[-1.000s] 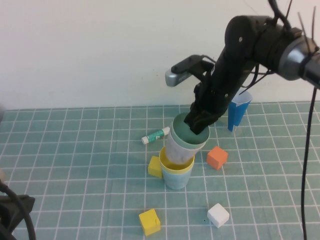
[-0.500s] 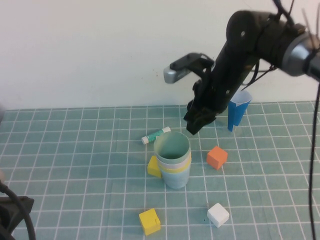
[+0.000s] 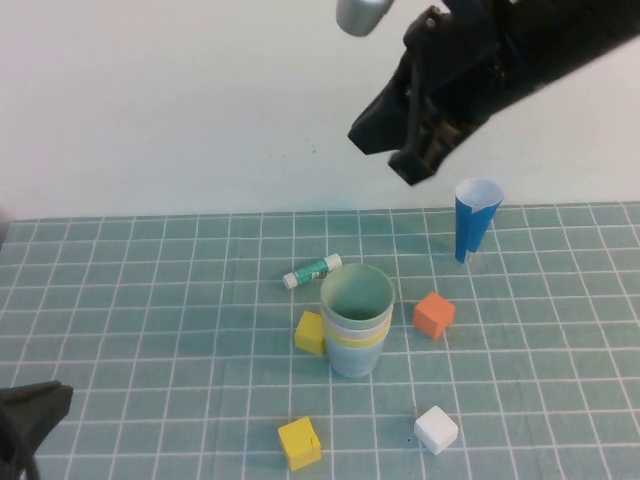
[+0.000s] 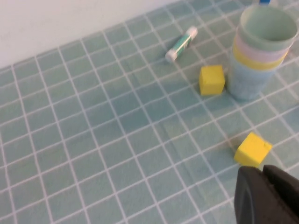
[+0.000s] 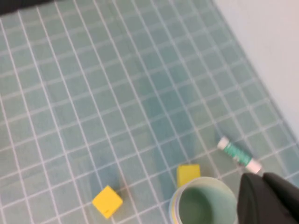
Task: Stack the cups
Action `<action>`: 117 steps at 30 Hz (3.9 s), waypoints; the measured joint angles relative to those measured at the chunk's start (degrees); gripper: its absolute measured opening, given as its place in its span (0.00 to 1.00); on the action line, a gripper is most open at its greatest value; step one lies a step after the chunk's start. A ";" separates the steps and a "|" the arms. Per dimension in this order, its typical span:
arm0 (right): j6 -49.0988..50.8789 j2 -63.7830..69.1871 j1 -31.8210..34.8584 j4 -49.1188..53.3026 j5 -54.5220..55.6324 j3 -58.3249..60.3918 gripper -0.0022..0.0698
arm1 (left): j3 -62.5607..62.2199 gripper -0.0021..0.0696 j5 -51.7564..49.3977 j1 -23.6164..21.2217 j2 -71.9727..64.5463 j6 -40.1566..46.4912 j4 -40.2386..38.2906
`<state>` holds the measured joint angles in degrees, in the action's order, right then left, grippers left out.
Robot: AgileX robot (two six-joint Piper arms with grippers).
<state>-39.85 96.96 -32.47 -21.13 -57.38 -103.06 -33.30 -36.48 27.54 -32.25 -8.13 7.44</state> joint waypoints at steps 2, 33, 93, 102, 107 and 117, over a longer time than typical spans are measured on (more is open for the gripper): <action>-1.05 -4.52 -0.80 -0.20 5.68 6.51 0.03 | 1.88 0.03 2.02 0.00 2.29 0.00 -0.85; -25.38 -52.99 -1.42 -18.28 28.38 56.87 0.03 | 9.25 0.03 -4.14 0.00 7.38 -0.07 -3.01; 40.17 -97.70 30.83 29.73 38.40 104.59 0.03 | 9.25 0.03 -4.29 0.00 7.47 -0.07 -3.01; 40.28 -97.70 30.83 29.73 38.40 104.59 0.03 | 9.25 0.03 -4.29 0.00 7.47 -0.07 -3.01; 40.28 -97.70 30.83 29.73 38.40 104.59 0.03 | 9.25 0.03 -4.29 0.00 7.47 -0.07 -3.01; 40.20 -97.70 30.83 29.73 38.40 104.59 0.03 | 9.25 0.03 -4.29 0.00 7.47 -0.07 -3.01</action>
<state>0.35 -0.73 -1.64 8.60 -18.98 1.53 -24.05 -40.76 27.54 -24.78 -8.20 4.42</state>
